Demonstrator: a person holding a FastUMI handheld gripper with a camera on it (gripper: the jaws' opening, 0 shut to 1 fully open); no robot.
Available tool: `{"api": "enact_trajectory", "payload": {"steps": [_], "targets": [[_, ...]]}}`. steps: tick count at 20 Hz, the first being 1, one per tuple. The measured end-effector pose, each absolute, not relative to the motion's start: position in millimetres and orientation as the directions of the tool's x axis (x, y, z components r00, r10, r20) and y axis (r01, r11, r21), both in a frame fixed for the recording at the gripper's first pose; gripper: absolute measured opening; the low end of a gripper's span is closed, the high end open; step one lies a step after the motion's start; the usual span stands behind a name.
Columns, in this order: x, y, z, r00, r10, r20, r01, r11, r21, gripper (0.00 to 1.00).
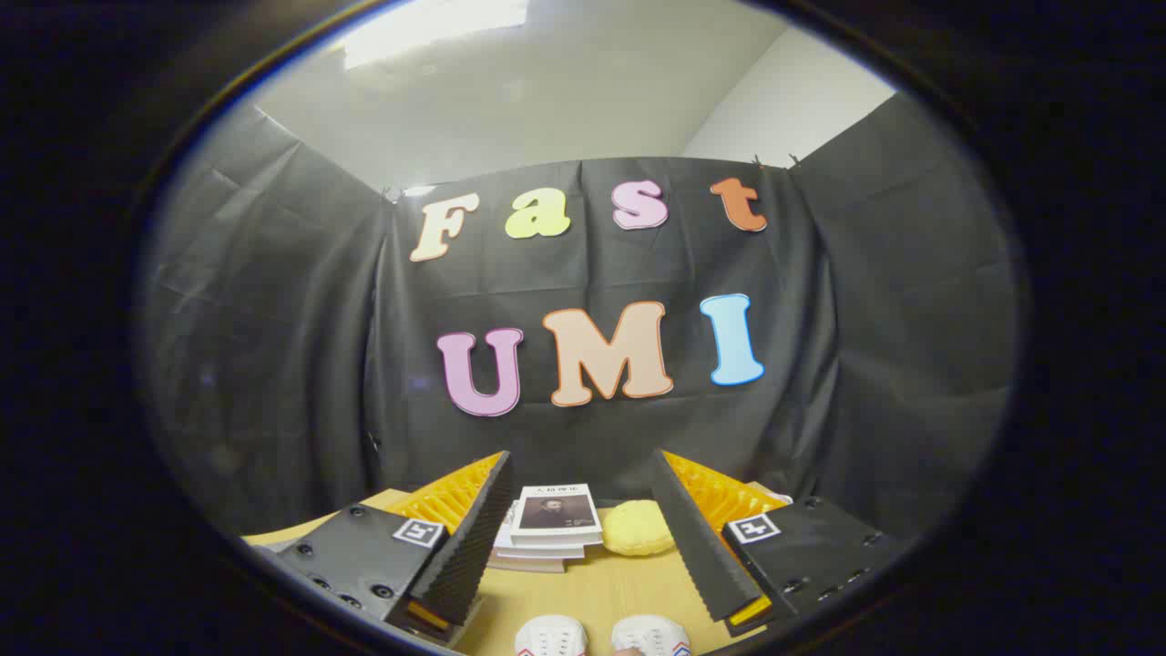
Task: Open the storage box then place both shoes into the box .Put the left shoe in first, then the right shoe, with the right side of both shoes facing outward in a uniform manner.
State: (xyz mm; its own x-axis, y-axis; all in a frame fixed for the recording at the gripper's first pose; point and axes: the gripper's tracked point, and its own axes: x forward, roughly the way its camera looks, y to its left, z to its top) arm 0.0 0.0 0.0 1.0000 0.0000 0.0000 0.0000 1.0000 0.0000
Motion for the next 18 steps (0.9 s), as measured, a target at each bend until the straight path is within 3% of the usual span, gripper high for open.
{"api": "enact_trajectory", "payload": {"steps": [18], "targets": [[6, 19, -17, 0.997, 0.069, -0.032, -0.069, 0.998, 0.001, 0.97]]}}
